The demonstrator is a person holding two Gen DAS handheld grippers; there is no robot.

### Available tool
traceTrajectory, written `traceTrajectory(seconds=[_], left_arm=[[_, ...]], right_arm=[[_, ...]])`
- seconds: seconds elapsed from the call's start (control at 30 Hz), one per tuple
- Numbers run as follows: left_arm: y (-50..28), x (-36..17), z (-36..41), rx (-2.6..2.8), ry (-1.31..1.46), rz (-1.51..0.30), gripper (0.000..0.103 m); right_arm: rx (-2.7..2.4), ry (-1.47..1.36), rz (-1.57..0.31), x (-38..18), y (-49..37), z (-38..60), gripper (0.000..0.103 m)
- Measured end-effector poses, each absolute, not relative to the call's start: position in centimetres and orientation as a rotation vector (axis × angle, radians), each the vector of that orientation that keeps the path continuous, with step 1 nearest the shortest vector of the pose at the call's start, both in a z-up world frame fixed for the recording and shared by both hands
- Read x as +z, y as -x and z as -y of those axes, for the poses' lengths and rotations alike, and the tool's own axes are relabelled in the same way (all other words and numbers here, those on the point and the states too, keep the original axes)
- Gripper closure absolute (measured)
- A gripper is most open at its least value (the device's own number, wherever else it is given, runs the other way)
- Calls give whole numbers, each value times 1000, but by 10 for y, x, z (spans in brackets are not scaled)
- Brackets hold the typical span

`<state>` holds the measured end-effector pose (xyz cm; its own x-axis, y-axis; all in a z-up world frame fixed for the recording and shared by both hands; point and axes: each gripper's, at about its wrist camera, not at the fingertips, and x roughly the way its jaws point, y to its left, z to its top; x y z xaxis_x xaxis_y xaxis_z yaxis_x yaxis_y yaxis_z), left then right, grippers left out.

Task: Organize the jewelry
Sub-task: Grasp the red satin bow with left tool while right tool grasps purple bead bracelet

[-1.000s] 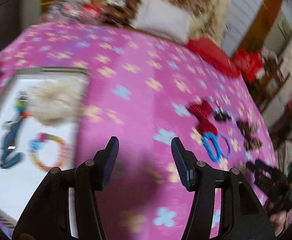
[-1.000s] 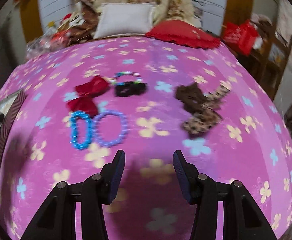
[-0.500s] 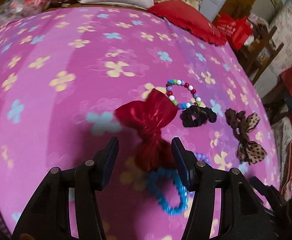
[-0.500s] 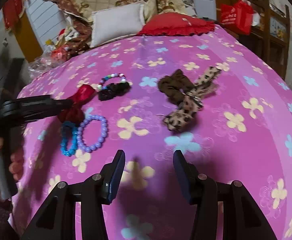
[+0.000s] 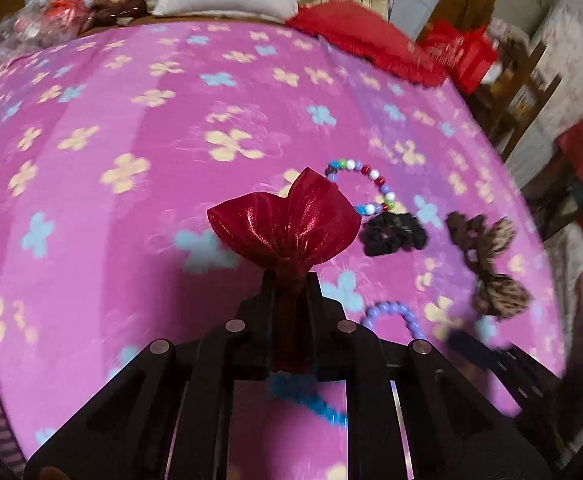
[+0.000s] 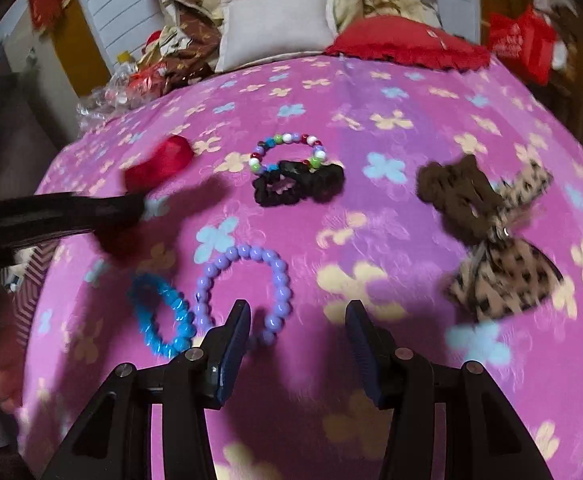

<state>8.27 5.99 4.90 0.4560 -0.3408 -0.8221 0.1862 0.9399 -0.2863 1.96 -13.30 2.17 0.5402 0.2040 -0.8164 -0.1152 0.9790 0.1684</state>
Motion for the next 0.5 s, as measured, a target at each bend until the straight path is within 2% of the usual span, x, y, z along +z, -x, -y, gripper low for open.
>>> traceTrajectory(seconds=[0.03, 0.1, 0.17, 0.33, 0.5], left_arm=[[-75, 57, -69, -332, 180, -1033, 91], [-58, 70, -87, -339, 206, -995, 91], [-38, 84, -108, -346, 235, -948, 91], [3, 104, -156, -321, 303, -858, 91], [35, 113, -198, -234, 298, -805, 91]], right_arm=[[187, -73, -973, 21, -21, 127, 56], [175, -6, -958, 20, -23, 114, 68], [161, 60, -941, 19, -23, 103, 95], [182, 35, -966, 26, -25, 94, 95], [186, 20, -920, 61, -14, 85, 95]])
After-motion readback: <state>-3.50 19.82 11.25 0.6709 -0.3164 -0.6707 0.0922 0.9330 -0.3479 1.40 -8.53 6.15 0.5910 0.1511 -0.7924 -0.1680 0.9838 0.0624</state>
